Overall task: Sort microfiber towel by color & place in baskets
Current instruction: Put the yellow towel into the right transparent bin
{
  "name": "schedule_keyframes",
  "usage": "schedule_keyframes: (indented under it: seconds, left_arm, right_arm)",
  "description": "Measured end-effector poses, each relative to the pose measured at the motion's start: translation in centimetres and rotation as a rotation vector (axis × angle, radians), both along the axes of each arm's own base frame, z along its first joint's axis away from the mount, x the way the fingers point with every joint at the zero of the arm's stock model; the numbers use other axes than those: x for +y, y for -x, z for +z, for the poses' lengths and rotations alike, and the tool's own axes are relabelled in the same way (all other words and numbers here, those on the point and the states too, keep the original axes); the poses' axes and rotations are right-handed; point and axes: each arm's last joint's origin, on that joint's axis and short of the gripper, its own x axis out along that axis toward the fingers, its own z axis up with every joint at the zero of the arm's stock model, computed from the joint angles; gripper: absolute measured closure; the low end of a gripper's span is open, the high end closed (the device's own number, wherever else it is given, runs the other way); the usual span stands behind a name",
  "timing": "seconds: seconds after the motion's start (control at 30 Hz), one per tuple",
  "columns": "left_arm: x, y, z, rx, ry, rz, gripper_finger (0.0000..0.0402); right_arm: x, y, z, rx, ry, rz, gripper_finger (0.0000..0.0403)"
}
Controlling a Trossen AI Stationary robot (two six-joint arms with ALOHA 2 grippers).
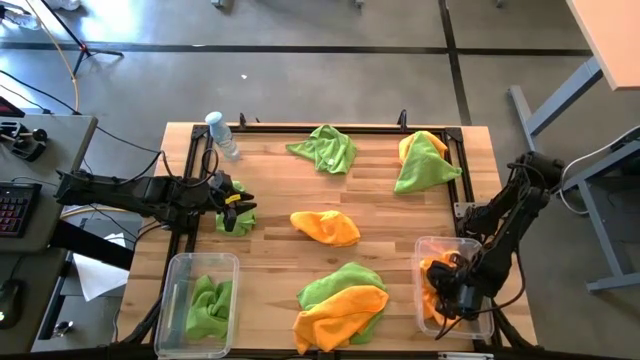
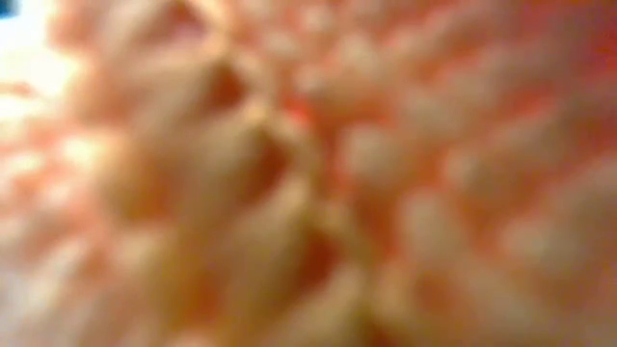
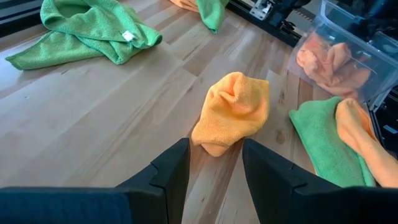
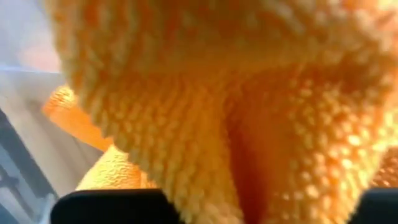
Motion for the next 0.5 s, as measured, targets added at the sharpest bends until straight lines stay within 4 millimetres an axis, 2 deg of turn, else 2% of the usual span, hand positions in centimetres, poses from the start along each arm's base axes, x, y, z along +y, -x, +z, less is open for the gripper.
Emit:
schedule_keyframes:
  seconds: [0.17,0.37,0.5]
  left_arm:
    - [0.0,0.0,0.0,0.000,0.000,0.000,0.0266]
    - [0.0,0.0,0.0,0.000,-0.001,0.000,0.0266]
    - [0.0,0.0,0.0,0.000,-0.001,0.000,0.0266]
  right_arm:
    - [-0.1,0.1,-0.1,0.014,0.024,0.175,0.0372]
    - [0.0,0.1,0.1,0.047,0.011,0.222,0.0327]
    - [0.6,-0.1,1.2,0.049,-0.002,0.257,0.0299]
